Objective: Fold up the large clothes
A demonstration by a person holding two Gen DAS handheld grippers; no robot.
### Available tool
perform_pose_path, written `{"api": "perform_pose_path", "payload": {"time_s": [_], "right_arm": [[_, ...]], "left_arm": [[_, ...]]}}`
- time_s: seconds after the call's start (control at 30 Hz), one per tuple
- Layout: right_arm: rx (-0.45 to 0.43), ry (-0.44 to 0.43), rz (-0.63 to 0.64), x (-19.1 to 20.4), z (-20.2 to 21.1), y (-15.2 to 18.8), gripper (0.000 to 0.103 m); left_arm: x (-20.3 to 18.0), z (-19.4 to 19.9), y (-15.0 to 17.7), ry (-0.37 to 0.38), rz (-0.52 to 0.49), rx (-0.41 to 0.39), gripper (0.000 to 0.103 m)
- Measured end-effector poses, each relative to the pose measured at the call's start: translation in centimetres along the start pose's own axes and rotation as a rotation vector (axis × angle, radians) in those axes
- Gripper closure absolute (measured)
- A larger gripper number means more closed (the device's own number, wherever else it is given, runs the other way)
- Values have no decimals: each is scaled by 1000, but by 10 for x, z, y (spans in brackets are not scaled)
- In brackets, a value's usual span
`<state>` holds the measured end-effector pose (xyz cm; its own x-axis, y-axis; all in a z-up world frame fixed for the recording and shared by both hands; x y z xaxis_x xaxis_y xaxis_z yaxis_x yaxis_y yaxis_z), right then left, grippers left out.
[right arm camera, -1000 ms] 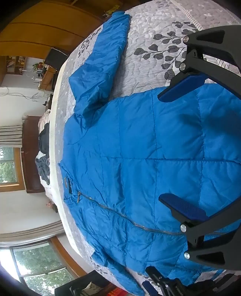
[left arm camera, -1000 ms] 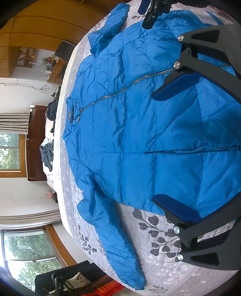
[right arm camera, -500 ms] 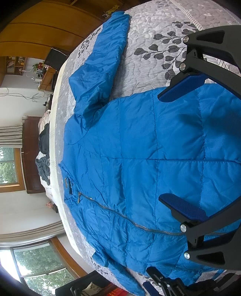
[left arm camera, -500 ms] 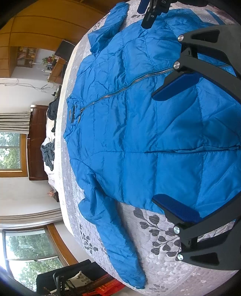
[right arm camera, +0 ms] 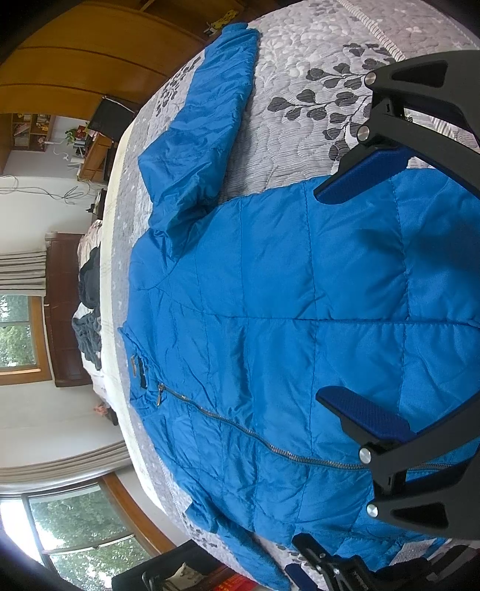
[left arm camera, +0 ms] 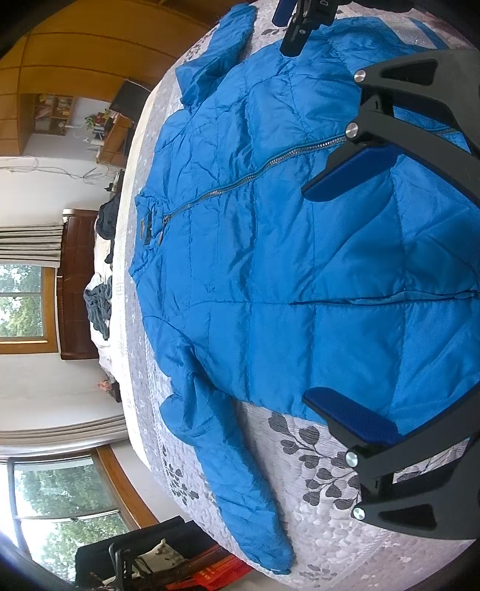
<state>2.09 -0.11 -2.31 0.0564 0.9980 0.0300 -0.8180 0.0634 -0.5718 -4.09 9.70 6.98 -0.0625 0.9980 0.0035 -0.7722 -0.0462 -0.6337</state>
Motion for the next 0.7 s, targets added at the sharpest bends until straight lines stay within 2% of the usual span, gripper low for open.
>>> {"api": "perform_pose_path", "payload": {"time_s": [0.7], "right_arm": [[-7, -3, -3, -2, 3, 0, 4]], "left_arm": [[0, 1, 0, -6, 0, -1, 3]]}}
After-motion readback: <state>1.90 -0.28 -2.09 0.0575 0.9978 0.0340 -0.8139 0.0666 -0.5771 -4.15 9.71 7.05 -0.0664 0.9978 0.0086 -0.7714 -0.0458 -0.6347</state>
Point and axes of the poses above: each gripper's, at about its wrist camera, not at the fingertips, and z roughly against the way its jaws point, x to its left, y to its underside, the point moved 3 cm from there along -z, roughly the way its jaws point, and after that the axes turned 3 degrees about x, right-handed, at the moved point
